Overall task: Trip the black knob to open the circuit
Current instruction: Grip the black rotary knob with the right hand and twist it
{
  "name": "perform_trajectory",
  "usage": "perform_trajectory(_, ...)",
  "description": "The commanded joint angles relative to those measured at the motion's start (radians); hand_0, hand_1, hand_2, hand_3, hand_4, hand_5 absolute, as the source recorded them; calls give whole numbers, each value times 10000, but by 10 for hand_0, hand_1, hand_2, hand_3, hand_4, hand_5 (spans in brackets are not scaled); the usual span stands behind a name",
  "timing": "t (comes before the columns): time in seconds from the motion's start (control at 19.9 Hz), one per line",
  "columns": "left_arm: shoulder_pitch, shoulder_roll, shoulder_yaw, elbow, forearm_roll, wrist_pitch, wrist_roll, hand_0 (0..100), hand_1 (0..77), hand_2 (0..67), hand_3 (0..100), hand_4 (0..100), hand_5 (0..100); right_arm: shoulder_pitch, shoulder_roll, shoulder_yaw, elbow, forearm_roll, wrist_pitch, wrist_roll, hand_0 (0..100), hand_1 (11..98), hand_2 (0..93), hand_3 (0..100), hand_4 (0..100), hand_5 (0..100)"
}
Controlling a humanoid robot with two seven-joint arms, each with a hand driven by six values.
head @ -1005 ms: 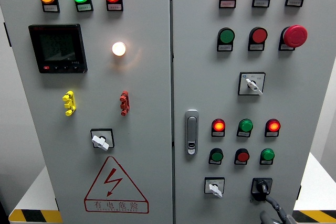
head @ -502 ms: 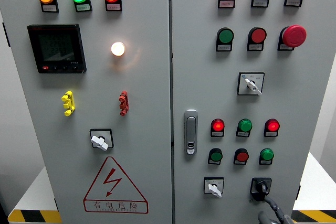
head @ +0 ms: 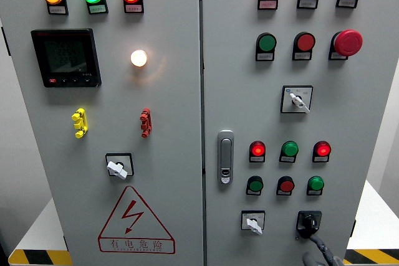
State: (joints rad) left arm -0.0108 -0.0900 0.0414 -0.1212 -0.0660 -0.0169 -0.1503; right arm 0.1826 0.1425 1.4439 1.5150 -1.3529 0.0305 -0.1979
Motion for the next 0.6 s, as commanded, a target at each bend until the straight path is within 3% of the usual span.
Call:
perform_trajectory(0.0, 0, -5, 0, 0, 0, 0, 0, 0, 31, 129, 214, 67, 15, -1, 2, -4, 5, -1, 2, 0, 892, 506, 2, 946, 1000, 1000)
perform_trajectory(0.55, 0, 11, 0, 0, 0, 0, 0, 0, 30, 129, 214, 67, 15, 167, 63, -35, 5, -1, 17, 0, 891, 504, 3, 946, 1000, 1000)
